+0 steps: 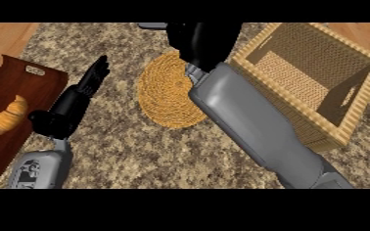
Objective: Pick the lemon from the placemat and place it in the basket
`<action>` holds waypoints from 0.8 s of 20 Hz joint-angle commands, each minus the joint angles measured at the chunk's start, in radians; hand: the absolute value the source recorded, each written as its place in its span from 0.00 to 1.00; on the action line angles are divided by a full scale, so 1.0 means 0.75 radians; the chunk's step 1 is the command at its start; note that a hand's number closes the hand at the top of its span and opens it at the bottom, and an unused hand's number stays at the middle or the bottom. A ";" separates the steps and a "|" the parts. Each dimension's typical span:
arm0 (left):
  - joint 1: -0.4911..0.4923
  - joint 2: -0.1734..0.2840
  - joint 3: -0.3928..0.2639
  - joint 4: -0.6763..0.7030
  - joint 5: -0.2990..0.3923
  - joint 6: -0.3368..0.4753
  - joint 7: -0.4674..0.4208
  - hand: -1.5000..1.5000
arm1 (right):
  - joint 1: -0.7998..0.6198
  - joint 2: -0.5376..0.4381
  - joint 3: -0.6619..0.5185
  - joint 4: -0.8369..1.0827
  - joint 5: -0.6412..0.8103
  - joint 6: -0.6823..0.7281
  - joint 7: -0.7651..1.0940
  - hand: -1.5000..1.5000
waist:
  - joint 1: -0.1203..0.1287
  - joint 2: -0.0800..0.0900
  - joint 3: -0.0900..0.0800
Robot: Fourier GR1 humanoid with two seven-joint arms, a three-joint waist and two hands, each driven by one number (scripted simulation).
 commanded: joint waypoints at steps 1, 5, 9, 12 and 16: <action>0.051 0.020 0.011 -0.045 0.004 -0.010 -0.006 0.50 | -0.075 0.014 -0.129 0.057 0.124 0.069 0.309 1.00 | 0.000 0.000 0.001; 0.063 0.042 0.036 -0.064 0.044 -0.046 -0.008 0.50 | -0.081 0.014 -0.247 0.103 0.245 -0.018 0.309 1.00 | 0.004 0.007 0.001; 0.051 0.013 0.019 -0.063 0.023 -0.014 0.022 0.50 | -0.066 -0.033 -0.376 0.069 0.354 -0.034 0.239 1.00 | -0.020 0.007 0.003; 0.022 0.022 0.042 -0.018 0.024 -0.009 0.003 0.50 | -0.055 -0.030 -0.467 0.062 0.401 -0.015 0.216 1.00 | -0.029 0.010 0.002; 0.050 0.043 0.053 -0.019 0.019 -0.023 -0.023 0.50 | 0.059 -0.034 -0.550 -0.050 0.399 0.033 0.131 1.00 | -0.040 0.007 0.003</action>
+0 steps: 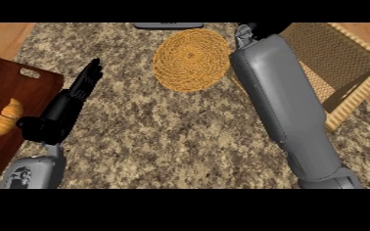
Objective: Pick the lemon from the placemat and place it in the basket
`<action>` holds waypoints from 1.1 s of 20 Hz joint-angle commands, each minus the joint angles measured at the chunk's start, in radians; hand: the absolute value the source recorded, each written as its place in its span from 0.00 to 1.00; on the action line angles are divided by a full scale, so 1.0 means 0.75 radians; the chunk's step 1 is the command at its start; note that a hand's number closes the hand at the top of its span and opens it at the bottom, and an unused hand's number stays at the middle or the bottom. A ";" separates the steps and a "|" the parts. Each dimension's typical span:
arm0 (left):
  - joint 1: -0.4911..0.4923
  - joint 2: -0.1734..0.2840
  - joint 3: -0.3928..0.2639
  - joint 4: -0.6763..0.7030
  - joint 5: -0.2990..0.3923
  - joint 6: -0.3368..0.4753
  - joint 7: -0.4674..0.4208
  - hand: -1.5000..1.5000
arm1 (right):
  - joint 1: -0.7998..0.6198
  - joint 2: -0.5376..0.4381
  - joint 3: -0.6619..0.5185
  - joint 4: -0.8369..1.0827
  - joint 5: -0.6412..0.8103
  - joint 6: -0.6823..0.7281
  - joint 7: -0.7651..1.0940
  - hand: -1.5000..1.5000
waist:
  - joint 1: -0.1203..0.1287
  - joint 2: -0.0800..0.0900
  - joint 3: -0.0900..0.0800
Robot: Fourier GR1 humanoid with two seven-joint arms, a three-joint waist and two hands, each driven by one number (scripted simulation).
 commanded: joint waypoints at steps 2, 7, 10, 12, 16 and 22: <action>-0.022 0.013 0.024 -0.019 0.024 -0.008 0.038 0.50 | 0.120 0.032 -0.102 -0.108 0.027 0.029 0.172 1.00 | -0.008 0.000 0.001; 0.029 0.023 0.027 -0.044 0.028 -0.030 -0.001 0.50 | 0.291 -0.025 -0.212 -0.143 -0.096 -0.019 -0.032 1.00 | 0.005 0.006 0.001; 0.038 -0.004 -0.010 -0.127 0.002 -0.004 0.067 0.50 | 0.409 -0.038 -0.214 -0.262 -0.099 -0.026 -0.099 1.00 | 0.004 0.003 0.001; -0.035 -0.012 0.001 -0.038 -0.007 0.008 0.053 0.50 | 0.421 -0.004 -0.197 -0.340 -0.015 0.000 -0.057 1.00 | -0.001 0.004 0.000; 0.013 -0.015 -0.010 -0.029 -0.030 0.001 -0.004 0.50 | 0.561 -0.047 -0.234 -0.336 -0.025 -0.085 -0.185 1.00 | 0.004 0.005 0.001; -0.024 -0.034 -0.009 -0.013 -0.022 0.011 0.023 0.50 | 0.598 -0.003 -0.320 -0.345 0.036 -0.378 -0.199 1.00 | 0.006 0.008 0.002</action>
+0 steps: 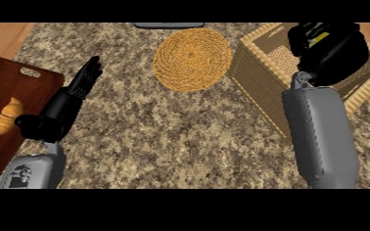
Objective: Pick the lemon from the placemat and place it in the basket
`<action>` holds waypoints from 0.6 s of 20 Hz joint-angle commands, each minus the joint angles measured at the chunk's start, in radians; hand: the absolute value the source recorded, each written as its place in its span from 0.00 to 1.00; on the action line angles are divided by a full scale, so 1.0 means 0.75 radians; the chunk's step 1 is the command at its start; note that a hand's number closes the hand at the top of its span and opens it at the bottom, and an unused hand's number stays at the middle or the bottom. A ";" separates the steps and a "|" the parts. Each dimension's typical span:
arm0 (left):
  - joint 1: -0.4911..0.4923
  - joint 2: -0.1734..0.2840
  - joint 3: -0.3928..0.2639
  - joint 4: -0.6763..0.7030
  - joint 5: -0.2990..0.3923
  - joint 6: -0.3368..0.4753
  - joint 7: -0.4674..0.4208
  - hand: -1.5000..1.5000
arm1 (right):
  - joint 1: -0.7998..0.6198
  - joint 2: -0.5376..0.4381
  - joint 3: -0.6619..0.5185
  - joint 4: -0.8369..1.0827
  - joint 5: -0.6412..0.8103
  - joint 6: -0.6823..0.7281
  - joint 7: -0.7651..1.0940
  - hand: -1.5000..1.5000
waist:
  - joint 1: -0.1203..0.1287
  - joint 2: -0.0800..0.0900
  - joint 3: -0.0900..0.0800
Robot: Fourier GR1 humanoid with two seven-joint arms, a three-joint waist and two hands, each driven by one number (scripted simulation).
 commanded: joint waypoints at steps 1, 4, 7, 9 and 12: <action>0.045 0.025 0.032 0.044 0.020 -0.034 -0.071 0.50 | -0.038 -0.018 -0.094 -0.035 -0.056 -0.115 0.064 0.00 | 0.007 0.001 0.000; 0.114 -0.034 -0.037 -0.052 -0.027 0.001 -0.069 0.50 | 0.063 -0.124 -0.115 0.020 -0.190 -0.169 -0.097 0.00 | 0.009 0.001 0.000; -0.009 -0.022 0.000 0.012 -0.008 0.004 0.024 0.50 | -0.053 -0.089 -0.088 0.142 -0.105 -0.151 -0.052 0.00 | 0.009 0.002 0.000; 0.083 -0.034 -0.013 -0.024 -0.041 0.020 -0.054 0.50 | 0.025 -0.079 -0.056 0.030 -0.166 -0.155 -0.097 0.00 | 0.008 0.000 0.000; -0.045 -0.017 0.009 0.069 -0.007 -0.011 -0.001 0.50 | 0.078 -0.104 -0.040 -0.078 -0.269 -0.159 -0.171 0.00 | -0.001 0.000 0.000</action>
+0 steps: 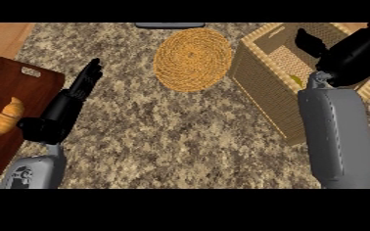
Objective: Pick the lemon from the placemat and place it in the basket
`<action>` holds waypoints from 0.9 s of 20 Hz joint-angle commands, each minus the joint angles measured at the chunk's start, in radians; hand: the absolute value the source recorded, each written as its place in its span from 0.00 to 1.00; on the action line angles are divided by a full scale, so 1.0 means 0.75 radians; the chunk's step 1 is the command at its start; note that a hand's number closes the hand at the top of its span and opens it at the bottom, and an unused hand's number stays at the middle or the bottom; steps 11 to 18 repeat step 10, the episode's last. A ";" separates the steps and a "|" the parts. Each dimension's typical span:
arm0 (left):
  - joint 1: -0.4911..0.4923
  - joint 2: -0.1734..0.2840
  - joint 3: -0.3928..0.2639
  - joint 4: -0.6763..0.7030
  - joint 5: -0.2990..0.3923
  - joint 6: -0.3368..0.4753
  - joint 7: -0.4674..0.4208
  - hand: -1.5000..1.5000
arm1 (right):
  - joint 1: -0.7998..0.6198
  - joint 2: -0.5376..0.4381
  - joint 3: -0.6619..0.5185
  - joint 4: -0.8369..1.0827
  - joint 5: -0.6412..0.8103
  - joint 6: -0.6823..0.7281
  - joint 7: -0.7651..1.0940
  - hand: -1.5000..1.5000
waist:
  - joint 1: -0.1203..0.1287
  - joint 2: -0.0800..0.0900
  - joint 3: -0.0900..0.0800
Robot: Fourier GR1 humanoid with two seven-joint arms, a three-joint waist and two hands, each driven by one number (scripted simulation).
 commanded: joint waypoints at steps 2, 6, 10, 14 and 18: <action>0.016 0.007 -0.004 -0.048 0.019 -0.029 0.025 0.50 | -0.053 0.017 0.012 -0.101 -0.029 -0.043 0.014 0.00 | 0.004 -0.002 0.000; -0.043 0.008 0.014 -0.006 0.000 0.002 0.035 0.50 | -0.053 0.045 -0.042 -0.212 -0.048 -0.071 0.069 0.00 | -0.002 -0.002 0.000; 0.007 -0.064 -0.028 0.044 -0.051 0.062 -0.039 0.50 | 0.133 0.040 -0.079 -0.492 -0.263 -0.016 0.040 0.00 | -0.023 -0.006 0.000; 0.007 -0.064 -0.028 0.044 -0.051 0.062 -0.039 0.50 | 0.133 0.040 -0.079 -0.492 -0.263 -0.016 0.040 0.00 | -0.023 -0.006 0.000; 0.007 -0.064 -0.028 0.044 -0.051 0.062 -0.039 0.50 | 0.133 0.040 -0.079 -0.492 -0.263 -0.016 0.040 0.00 | -0.023 -0.006 0.000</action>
